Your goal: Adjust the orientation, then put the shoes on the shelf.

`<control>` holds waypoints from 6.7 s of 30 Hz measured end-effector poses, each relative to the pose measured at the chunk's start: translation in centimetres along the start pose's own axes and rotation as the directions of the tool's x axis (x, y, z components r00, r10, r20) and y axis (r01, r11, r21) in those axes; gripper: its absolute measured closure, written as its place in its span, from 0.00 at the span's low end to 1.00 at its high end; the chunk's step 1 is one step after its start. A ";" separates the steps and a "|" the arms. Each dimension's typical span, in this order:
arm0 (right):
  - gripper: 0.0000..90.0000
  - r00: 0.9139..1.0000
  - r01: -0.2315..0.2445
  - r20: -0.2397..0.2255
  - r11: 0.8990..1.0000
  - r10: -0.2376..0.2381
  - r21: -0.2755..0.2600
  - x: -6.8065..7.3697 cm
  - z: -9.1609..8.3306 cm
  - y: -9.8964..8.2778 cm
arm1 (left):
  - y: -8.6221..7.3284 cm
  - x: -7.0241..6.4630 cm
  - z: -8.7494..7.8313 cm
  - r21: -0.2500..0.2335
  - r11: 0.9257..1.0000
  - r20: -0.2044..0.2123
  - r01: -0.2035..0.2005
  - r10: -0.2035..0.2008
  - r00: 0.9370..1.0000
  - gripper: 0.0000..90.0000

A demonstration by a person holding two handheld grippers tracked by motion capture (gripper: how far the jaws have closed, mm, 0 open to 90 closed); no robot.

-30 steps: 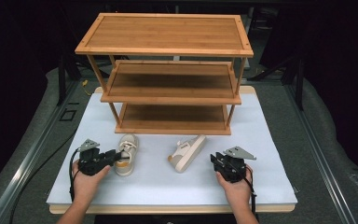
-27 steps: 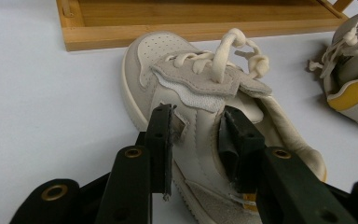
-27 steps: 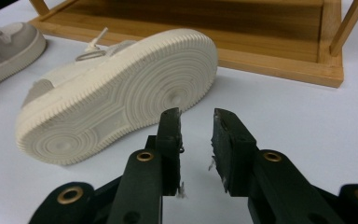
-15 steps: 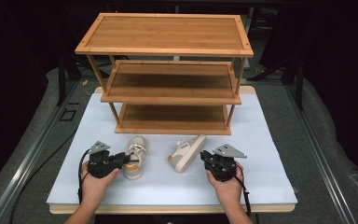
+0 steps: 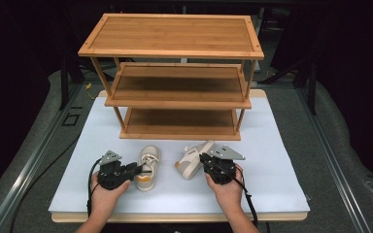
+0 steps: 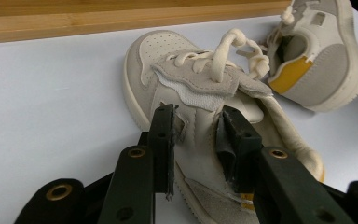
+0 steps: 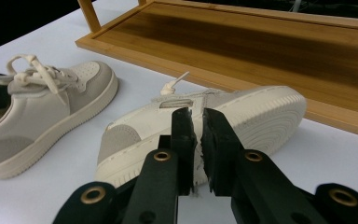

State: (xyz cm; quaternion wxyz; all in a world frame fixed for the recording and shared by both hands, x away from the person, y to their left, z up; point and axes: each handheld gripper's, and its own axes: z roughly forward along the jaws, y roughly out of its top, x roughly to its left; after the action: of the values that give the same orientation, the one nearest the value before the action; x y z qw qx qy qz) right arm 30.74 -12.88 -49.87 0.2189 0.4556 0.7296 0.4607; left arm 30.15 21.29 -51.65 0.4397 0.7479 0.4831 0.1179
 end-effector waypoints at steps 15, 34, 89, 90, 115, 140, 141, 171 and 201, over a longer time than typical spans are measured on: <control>0.92 1.000 -0.005 0.026 1.000 0.005 -0.004 0.5 0.3 -0.2 | -0.3 -0.2 0.1 -0.016 1.000 0.022 0.005 -0.004 1.000 0.75; 0.96 0.997 -0.030 0.075 0.997 0.024 0.075 -0.2 -1.4 -1.8 | -0.4 0.2 0.0 -0.021 1.000 0.048 0.000 0.001 0.999 0.73; 0.60 0.973 -0.199 0.132 0.978 0.189 0.067 -2.3 -3.1 -4.1 | -0.4 0.5 0.9 -0.036 0.999 0.062 0.023 -0.021 0.998 0.65; 0.64 0.972 -0.206 0.129 0.977 0.197 0.061 -2.5 -3.1 -4.1 | -0.3 0.5 0.9 -0.036 0.999 0.061 0.028 -0.026 0.998 0.65; 0.74 0.996 -0.093 0.028 0.989 0.090 0.112 1.4 0.2 -2.1 | 0.7 -2.7 3.1 -0.019 0.998 0.066 0.067 -0.066 0.996 0.69; 0.73 0.995 -0.101 0.014 0.990 0.100 0.100 3.1 1.5 -1.8 | 0.4 -4.2 3.7 -0.030 0.996 0.089 0.087 -0.084 0.992 0.67; 0.73 0.995 -0.099 0.013 0.990 0.098 0.103 3.1 1.5 -1.8 | 0.4 -4.2 3.7 -0.031 0.996 0.091 0.086 -0.083 0.992 0.67; 0.51 0.963 -0.268 -0.010 0.964 0.268 0.004 3.3 0.6 -3.5 | -1.0 -4.4 3.1 -0.140 0.979 0.084 0.151 -0.140 0.987 0.58; 0.60 0.946 -0.325 -0.009 0.946 0.324 -0.007 3.3 1.8 -4.2 | -1.6 -5.1 4.1 -0.166 0.970 0.052 0.177 -0.171 0.984 0.62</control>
State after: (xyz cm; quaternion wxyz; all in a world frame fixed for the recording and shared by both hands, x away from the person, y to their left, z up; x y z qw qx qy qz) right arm 28.52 -9.87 -54.04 0.1392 0.5666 0.6436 0.4953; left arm 29.03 15.08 -54.01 0.5194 0.6644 0.5268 0.1058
